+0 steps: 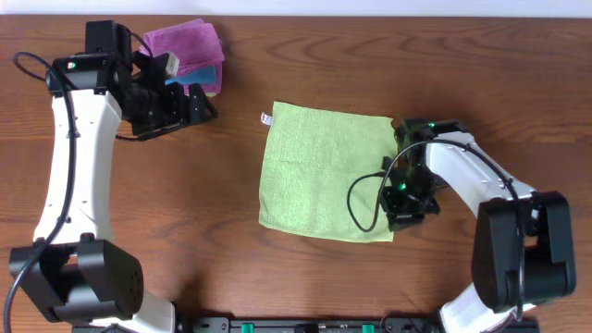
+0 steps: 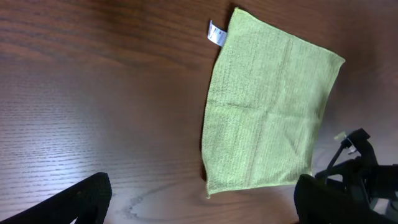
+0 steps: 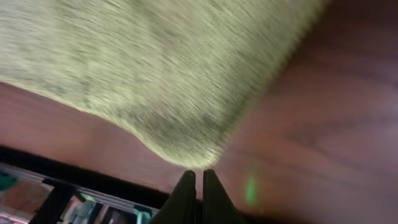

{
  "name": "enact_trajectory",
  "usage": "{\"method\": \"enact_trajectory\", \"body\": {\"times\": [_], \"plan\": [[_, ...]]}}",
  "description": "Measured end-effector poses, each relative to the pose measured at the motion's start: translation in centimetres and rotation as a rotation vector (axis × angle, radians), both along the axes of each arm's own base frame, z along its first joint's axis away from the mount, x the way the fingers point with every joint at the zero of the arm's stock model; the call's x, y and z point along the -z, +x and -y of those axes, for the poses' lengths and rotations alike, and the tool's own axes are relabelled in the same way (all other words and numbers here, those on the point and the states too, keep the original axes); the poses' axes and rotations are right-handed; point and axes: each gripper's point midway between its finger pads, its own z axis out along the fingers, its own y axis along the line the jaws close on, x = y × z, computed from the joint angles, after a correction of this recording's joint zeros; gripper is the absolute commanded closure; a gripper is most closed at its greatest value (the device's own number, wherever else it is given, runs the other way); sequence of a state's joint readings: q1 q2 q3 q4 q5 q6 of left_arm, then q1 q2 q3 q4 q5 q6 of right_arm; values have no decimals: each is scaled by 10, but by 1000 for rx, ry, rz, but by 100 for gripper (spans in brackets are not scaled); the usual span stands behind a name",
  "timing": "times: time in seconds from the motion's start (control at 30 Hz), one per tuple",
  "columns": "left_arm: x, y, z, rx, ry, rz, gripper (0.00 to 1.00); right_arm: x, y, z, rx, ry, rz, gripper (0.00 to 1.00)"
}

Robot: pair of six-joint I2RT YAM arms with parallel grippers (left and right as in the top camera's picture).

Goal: Fold the cloth
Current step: 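Press and smooth the cloth's right side flat with the right gripper, then withdraw the right gripper and bring the left gripper toward the cloth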

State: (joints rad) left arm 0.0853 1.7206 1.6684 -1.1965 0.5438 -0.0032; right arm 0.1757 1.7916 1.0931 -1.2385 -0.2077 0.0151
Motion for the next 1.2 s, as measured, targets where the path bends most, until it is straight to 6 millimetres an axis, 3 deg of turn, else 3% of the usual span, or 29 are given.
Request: {"method": "enact_trajectory", "body": {"times": [0.13, 0.17, 0.2, 0.3, 0.37, 0.47, 0.6, 0.8, 0.97, 1.2], "plan": [[0, 0, 0, 0, 0, 0, 5, 0, 3, 6, 40, -56, 19, 80], [0, 0, 0, 0, 0, -1, 5, -1, 6, 6, 49, -58, 34, 59], [0, -2, 0, 0, -1, -8, 5, -4, 11, 5, 58, -52, 69, 1], [3, -14, 1, -4, -6, -65, 5, -23, 24, -2, 76, 0, 186, 1], [3, -18, 2, -3, -10, -78, 5, -47, 29, -9, 82, 57, 286, 1], [-5, -25, 4, -1, -18, -76, 5, -81, 30, -16, 87, 123, 413, 1], [-18, -48, 8, 0, -38, -68, 5, -99, 20, -18, 99, 174, 501, 1], [-2, -88, 23, 4, -119, -74, 5, -80, -14, -18, 181, 259, 504, 1], [28, -95, 35, -27, -212, -89, 5, -63, -30, -20, 292, 327, 529, 1], [85, -99, 52, -90, -333, -131, 5, -47, -33, -21, 429, 362, 527, 1]]}}
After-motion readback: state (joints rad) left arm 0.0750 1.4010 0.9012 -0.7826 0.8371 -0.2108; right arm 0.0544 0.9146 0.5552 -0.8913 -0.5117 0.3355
